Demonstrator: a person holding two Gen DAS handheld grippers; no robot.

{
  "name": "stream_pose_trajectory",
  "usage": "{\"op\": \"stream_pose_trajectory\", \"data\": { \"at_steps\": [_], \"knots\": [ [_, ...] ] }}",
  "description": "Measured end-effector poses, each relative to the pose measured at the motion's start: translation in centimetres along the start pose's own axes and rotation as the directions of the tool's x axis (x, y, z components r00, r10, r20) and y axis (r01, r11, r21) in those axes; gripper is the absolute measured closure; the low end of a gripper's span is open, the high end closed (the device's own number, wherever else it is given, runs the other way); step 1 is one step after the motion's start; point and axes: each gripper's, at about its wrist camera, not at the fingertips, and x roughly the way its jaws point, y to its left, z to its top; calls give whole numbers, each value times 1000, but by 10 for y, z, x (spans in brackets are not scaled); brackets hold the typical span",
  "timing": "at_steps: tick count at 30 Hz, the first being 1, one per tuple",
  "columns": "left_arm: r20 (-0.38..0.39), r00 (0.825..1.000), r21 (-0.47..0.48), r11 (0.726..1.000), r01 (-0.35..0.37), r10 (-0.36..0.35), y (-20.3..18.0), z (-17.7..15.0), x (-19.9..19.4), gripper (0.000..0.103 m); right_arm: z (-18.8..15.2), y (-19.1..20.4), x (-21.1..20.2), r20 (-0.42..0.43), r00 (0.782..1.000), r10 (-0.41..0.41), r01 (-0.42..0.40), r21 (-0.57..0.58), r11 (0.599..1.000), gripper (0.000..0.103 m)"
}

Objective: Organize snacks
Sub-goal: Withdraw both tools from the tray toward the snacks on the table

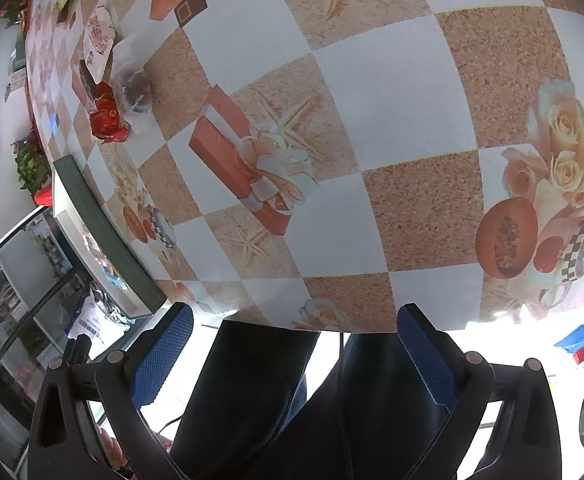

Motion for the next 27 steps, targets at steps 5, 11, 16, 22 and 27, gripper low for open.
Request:
{"op": "stream_pose_trajectory", "data": {
  "at_steps": [5, 11, 16, 22, 27],
  "knots": [
    [5, 1000, 6, 1000, -6, 6, -4, -2, -3, 22, -1, -5, 1, 0, 1000, 14, -14, 17, 1000, 1],
    [10, 1000, 18, 1000, -12, 11, -9, -2, -6, 22, -1, -11, 0, -3, 1000, 27, -27, 39, 999, 1],
    [11, 1000, 20, 1000, -14, 14, -11, -3, -7, 22, -1, -14, 1, -8, 999, 32, -31, 50, 998, 1],
    [12, 1000, 22, 1000, -17, 17, -13, -4, -7, 22, 0, -17, 3, -16, 999, 39, -38, 59, 998, 1],
    [31, 999, 32, 999, -23, 22, -14, -2, -12, 22, -2, -23, 3, -8, 998, 60, -59, 72, 996, 1]
  ]
}}
